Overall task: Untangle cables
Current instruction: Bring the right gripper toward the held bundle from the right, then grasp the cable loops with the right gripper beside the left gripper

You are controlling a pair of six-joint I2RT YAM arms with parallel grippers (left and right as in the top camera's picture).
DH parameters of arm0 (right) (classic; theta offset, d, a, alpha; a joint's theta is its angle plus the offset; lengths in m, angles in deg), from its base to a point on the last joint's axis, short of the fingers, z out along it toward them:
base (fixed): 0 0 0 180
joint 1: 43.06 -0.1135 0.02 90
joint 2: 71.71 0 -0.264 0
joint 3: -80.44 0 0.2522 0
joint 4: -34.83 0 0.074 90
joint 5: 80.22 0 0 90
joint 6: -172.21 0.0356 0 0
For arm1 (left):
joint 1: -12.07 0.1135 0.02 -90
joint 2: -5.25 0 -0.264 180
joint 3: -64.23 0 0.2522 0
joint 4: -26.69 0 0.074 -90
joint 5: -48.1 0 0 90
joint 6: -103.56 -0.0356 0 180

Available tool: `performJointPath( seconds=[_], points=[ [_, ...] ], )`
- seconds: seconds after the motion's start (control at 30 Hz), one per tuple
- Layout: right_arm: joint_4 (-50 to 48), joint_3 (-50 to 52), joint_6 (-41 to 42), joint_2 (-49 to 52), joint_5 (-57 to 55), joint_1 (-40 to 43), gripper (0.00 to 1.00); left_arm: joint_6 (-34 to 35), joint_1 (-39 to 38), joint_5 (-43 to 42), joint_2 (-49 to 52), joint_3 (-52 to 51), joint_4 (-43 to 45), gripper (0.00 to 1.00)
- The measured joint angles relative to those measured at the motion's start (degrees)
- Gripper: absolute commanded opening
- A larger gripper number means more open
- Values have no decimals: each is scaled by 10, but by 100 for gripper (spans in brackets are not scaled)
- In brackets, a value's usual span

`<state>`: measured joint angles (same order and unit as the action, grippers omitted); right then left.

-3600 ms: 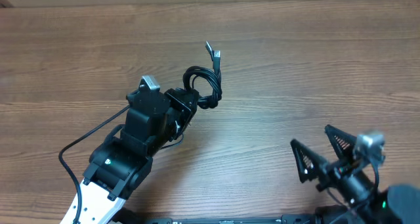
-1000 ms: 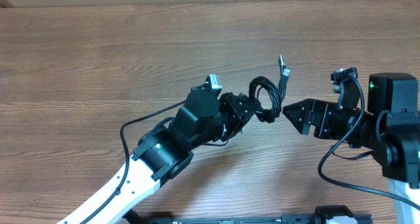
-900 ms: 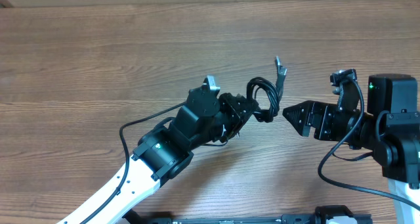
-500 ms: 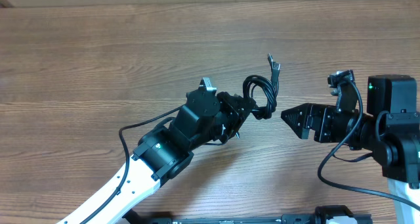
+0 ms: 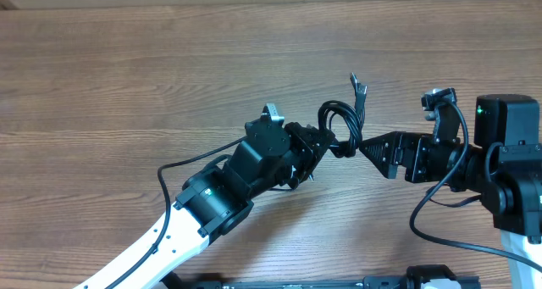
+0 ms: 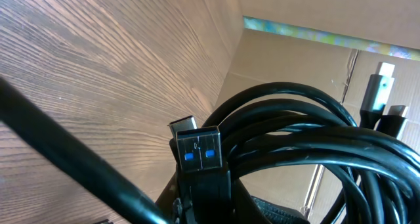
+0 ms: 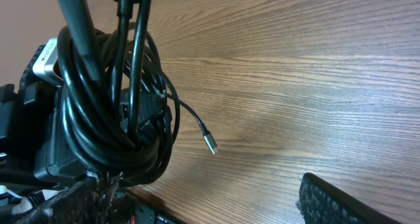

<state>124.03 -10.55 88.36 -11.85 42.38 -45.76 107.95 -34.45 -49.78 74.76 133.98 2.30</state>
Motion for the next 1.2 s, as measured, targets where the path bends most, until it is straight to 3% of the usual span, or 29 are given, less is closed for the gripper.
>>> performJointPath(
  seconds=[0.57,0.87,1.2],
  points=[
    [-11,0,-2,9,4,-14,88,16,-1,1,0,0,25,4],
    [-24,0,-2,17,-7,-49,79,14,-7,12,0,0,23,4],
    [-27,0,40,49,-50,-50,70,-75,-7,12,7,-1,21,4]
  ],
)
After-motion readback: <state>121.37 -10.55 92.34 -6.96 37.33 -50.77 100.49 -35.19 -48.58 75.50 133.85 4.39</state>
